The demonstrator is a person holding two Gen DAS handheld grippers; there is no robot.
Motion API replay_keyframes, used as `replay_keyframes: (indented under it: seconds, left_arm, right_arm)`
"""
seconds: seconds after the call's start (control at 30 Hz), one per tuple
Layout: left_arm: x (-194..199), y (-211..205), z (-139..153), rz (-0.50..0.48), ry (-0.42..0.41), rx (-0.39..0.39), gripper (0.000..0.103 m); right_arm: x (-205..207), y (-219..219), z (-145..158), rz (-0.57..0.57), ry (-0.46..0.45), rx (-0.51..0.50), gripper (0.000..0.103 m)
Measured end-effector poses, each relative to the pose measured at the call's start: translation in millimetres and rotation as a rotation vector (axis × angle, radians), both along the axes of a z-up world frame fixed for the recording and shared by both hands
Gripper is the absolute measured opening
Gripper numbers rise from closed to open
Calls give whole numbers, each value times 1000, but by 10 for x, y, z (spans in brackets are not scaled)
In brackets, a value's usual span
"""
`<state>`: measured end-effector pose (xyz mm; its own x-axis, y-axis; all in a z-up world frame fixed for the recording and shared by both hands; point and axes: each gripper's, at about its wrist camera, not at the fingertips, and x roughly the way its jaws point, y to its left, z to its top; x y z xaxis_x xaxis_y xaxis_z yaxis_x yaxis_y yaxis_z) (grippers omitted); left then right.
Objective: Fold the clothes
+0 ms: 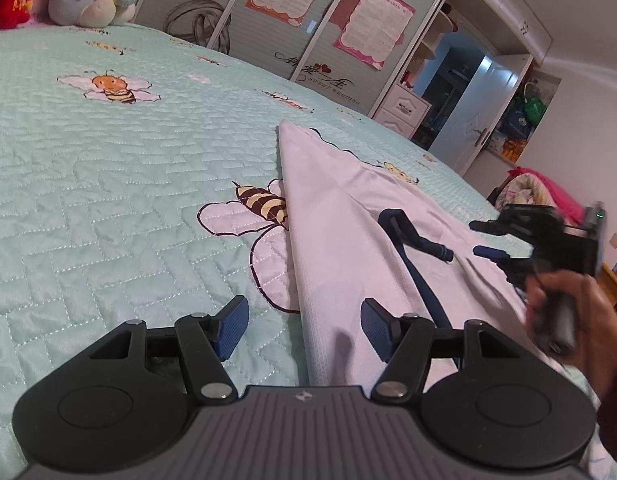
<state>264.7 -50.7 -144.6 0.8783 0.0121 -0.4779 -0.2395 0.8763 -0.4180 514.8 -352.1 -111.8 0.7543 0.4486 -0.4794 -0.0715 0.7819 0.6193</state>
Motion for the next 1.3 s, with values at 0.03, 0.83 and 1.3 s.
replay_keyframes:
  seconds: [0.03, 0.83, 1.3]
  left_arm:
    - [-6, -7, 8, 4, 4, 5, 66]
    - [-1126, -777, 439, -49, 135, 219, 70]
    - [-1122, -1107, 278, -160, 247, 294, 42]
  right_arm:
    - [-84, 20, -16, 38, -4, 25, 36]
    - [-793, -47, -167, 178, 39, 167, 53]
    - [-2788, -566, -344, 492, 129, 373, 50]
